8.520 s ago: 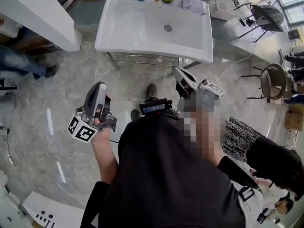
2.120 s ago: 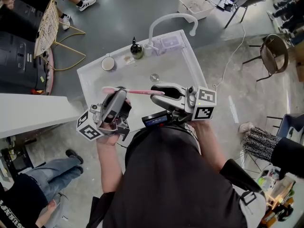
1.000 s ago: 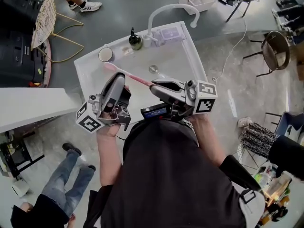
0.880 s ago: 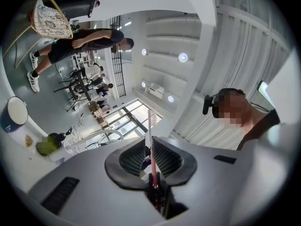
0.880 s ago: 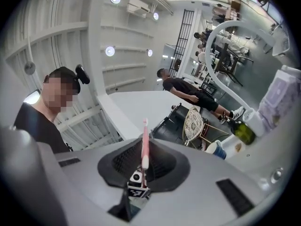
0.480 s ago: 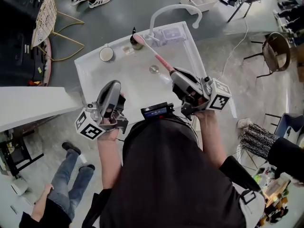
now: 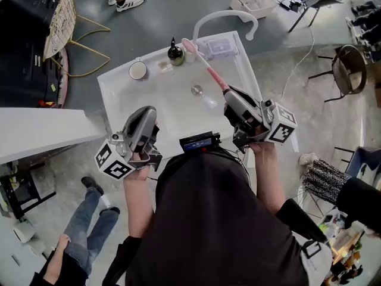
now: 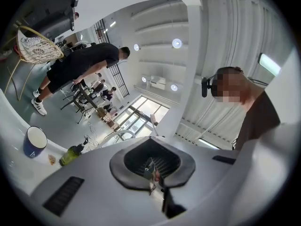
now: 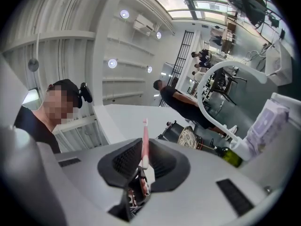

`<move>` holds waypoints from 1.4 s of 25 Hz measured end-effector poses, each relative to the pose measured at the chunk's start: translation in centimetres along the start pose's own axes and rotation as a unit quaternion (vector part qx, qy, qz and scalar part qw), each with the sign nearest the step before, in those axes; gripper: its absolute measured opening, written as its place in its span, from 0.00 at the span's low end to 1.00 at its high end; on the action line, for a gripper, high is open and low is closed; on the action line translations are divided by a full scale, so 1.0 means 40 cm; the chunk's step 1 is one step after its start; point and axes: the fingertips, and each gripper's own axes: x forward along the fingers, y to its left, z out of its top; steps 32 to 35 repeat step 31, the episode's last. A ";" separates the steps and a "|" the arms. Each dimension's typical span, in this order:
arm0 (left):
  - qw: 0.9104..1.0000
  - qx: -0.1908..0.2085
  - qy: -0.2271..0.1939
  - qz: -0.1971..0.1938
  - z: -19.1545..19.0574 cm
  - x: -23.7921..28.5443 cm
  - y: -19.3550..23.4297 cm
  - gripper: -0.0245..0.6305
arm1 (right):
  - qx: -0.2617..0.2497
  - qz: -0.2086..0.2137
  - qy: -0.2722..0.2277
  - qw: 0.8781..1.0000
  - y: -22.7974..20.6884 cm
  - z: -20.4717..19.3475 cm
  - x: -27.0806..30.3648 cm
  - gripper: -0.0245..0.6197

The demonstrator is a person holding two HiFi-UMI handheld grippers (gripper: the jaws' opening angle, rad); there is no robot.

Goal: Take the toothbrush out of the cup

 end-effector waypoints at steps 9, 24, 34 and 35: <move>1.000 0.002 0.007 0.007 -0.016 0.001 0.006 0.05 | -0.009 0.008 0.005 1.000 0.005 -0.002 0.006 0.12; 1.000 -0.004 0.014 0.010 -0.029 0.014 0.007 0.05 | -0.004 0.020 0.010 1.000 0.016 -0.005 0.014 0.12; 1.000 -0.007 0.019 0.006 -0.042 0.028 0.004 0.05 | -0.004 0.025 0.014 1.000 0.016 -0.008 0.014 0.12; 1.000 -0.007 0.019 0.006 -0.042 0.028 0.004 0.05 | -0.004 0.025 0.014 1.000 0.016 -0.008 0.014 0.12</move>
